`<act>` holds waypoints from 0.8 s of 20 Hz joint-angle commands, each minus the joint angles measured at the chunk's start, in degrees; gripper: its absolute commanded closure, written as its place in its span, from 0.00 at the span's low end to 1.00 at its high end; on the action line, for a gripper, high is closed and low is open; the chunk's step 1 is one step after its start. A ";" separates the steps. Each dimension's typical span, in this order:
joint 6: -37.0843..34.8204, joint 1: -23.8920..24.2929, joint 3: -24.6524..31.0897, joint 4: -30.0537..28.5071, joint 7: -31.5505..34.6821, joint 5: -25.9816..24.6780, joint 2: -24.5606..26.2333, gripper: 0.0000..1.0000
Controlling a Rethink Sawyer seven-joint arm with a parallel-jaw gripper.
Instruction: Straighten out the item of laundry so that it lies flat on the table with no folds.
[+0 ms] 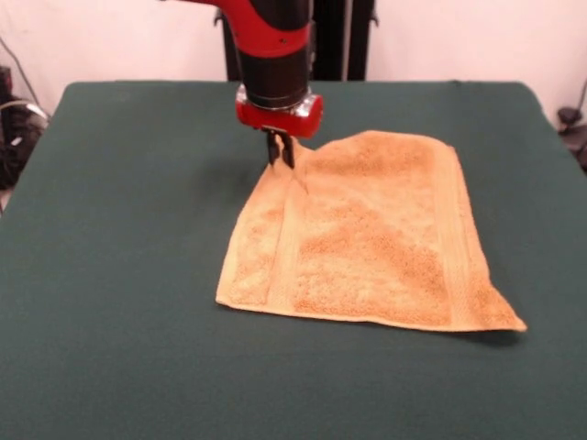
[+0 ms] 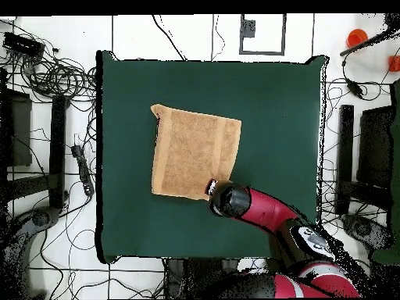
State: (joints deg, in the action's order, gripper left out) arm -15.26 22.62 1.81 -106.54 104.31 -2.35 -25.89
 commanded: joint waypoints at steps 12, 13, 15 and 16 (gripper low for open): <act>-4.09 2.62 1.38 0.27 1.03 -4.63 3.18 1.00; -4.38 3.04 1.42 0.48 0.72 -4.94 3.15 1.00; -5.03 3.90 1.47 0.91 0.10 -5.65 2.91 1.00; -5.39 4.57 1.45 1.19 -0.53 -6.16 2.78 1.00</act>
State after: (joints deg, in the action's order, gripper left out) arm -15.29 24.71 1.83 -106.52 104.31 -5.12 -26.11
